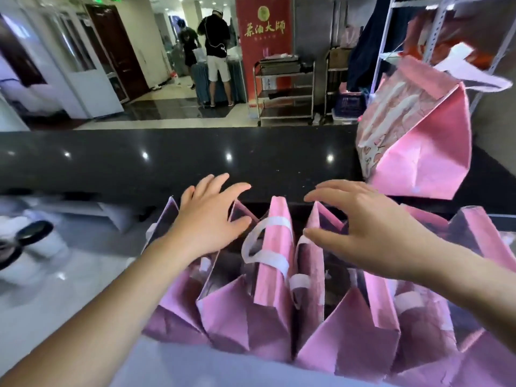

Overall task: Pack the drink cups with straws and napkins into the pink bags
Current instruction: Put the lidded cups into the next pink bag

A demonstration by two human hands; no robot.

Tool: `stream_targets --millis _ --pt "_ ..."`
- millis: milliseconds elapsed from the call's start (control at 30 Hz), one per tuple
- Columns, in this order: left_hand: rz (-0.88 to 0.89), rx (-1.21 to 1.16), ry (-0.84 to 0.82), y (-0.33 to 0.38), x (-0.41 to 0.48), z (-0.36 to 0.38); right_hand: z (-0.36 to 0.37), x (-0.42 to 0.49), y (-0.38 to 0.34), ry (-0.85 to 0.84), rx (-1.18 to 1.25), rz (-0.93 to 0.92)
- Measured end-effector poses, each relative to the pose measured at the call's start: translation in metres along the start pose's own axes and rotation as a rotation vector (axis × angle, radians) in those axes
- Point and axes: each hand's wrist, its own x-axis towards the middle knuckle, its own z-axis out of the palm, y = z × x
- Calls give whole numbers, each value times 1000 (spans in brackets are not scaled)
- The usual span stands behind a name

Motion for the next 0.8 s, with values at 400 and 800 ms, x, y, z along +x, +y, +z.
stream_targets --millis 400,800 --pt "-346 -581 -64 -186 -94 9 111 57 -159 -225 81 -246" --pt "-213 -975 -35 -242 -122 36 217 40 -255 208 220 409"
